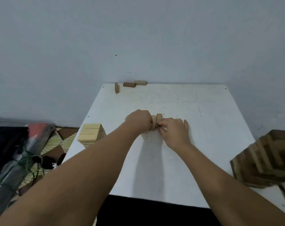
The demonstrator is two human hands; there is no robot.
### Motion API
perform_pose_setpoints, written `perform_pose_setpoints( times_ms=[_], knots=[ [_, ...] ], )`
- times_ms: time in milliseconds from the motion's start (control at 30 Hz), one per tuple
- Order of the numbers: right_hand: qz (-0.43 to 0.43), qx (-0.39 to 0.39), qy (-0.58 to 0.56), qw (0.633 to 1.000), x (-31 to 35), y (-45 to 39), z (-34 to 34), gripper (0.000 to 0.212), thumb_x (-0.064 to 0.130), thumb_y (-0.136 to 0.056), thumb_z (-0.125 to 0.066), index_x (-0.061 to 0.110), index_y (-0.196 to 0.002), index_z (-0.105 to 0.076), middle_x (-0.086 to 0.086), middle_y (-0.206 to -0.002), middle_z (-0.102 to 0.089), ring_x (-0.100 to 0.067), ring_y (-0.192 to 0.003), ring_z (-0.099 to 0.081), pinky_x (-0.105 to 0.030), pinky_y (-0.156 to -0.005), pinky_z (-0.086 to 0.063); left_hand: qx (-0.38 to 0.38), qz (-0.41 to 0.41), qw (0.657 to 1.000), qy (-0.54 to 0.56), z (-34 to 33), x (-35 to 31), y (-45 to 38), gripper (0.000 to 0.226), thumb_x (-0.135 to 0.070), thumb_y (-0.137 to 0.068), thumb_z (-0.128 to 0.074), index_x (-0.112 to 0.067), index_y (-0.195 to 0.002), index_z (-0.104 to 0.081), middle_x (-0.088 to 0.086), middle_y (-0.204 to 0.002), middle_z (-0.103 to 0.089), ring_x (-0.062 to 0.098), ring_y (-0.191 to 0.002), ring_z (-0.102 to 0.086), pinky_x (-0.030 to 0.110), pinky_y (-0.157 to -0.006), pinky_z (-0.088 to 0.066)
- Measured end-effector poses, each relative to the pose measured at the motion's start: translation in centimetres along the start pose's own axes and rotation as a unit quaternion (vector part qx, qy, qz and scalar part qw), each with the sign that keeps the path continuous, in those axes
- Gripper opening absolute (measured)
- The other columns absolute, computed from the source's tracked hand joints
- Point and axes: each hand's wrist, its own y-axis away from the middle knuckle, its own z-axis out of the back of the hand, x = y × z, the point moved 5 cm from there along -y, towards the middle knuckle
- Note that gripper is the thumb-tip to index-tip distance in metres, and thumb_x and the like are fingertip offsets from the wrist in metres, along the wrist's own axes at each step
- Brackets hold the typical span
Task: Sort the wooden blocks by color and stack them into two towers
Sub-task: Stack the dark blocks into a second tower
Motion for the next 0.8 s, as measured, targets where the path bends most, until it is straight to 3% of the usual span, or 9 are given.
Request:
perform_pose_setpoints(
  times_ms=[100, 167, 300, 433, 500, 633, 800],
  knots=[
    [-0.016, 0.001, -0.010, 1.000, -1.0, 3.6, 0.5, 0.016, 0.035, -0.100, -0.061, 0.035, -0.103, -0.076, 0.009, -0.113, -0.070, -0.025, -0.115, -0.056, -0.055, -0.121, -0.017, -0.022, 0.005, 0.999, 0.042, -1.6, -0.9, 3.6, 0.011, -0.025, -0.089, -0.071, -0.026, -0.078, -0.071, -0.001, -0.085, -0.066, 0.022, -0.084, -0.064, 0.027, -0.065, -0.043],
    [-0.010, 0.001, -0.013, 1.000, -1.6, 5.7, 0.6, 0.014, 0.039, -0.098, -0.064, 0.034, -0.104, -0.075, 0.010, -0.111, -0.070, -0.024, -0.114, -0.057, -0.054, -0.120, -0.017, -0.033, -0.001, 0.998, 0.059, -2.7, -1.3, 5.8, 0.010, -0.023, -0.090, -0.069, -0.024, -0.082, -0.075, -0.001, -0.087, -0.070, 0.021, -0.085, -0.067, 0.029, -0.065, -0.048],
    [0.001, -0.003, -0.020, 1.000, -2.2, 9.3, 1.0, 0.014, 0.043, -0.096, -0.066, 0.034, -0.099, -0.075, 0.011, -0.105, -0.069, -0.021, -0.109, -0.058, -0.052, -0.121, -0.017, -0.054, -0.022, 0.991, 0.122, -4.6, -1.7, 9.9, 0.013, -0.027, -0.094, -0.070, -0.024, -0.101, -0.080, -0.004, -0.093, -0.073, 0.017, -0.089, -0.067, 0.035, -0.080, -0.056],
    [0.018, -0.001, -0.031, 0.999, -2.8, 11.9, 1.3, 0.015, 0.046, -0.096, -0.066, 0.034, -0.099, -0.075, 0.012, -0.104, -0.068, -0.018, -0.107, -0.057, -0.051, -0.123, -0.017, -0.084, -0.059, 0.983, 0.149, -6.4, -1.8, 12.6, 0.013, -0.033, -0.097, -0.069, -0.026, -0.100, -0.080, -0.013, -0.067, -0.054, 0.007, -0.065, -0.051, 0.024, -0.058, -0.033],
    [0.025, -0.002, -0.043, 0.999, -3.0, 12.7, 1.3, 0.016, 0.049, -0.095, -0.066, 0.035, -0.098, -0.075, 0.013, -0.102, -0.068, -0.017, -0.105, -0.058, -0.051, -0.121, -0.021, -0.091, -0.067, 0.981, 0.159, -7.1, -1.5, 13.4, 0.017, -0.038, -0.098, -0.068, -0.029, -0.106, -0.080, -0.011, -0.073, -0.051, 0.010, -0.070, -0.051, 0.025, -0.061, -0.035],
    [0.026, 0.009, -0.105, 0.994, -3.3, 12.9, 1.6, 0.012, 0.046, -0.094, -0.067, 0.038, -0.098, -0.075, 0.015, -0.101, -0.069, -0.012, -0.101, -0.060, -0.047, -0.111, -0.036, -0.095, -0.060, 0.975, 0.192, -7.8, -1.4, 14.2, 0.028, -0.045, -0.097, -0.069, -0.034, -0.122, -0.076, -0.004, -0.102, -0.051, 0.015, -0.093, -0.057, 0.031, -0.086, -0.047],
    [-0.057, 0.039, -0.247, 0.967, -4.4, 12.7, 2.1, 0.026, 0.028, -0.102, -0.060, 0.035, -0.126, -0.066, 0.018, -0.108, -0.073, 0.001, -0.104, -0.062, -0.031, -0.100, -0.050, -0.089, -0.058, 0.971, 0.213, -7.9, -2.1, 15.0, 0.052, -0.058, -0.086, -0.074, -0.031, -0.130, -0.064, -0.004, -0.118, -0.046, 0.008, -0.105, -0.053, 0.028, -0.094, -0.046]
  ],
)
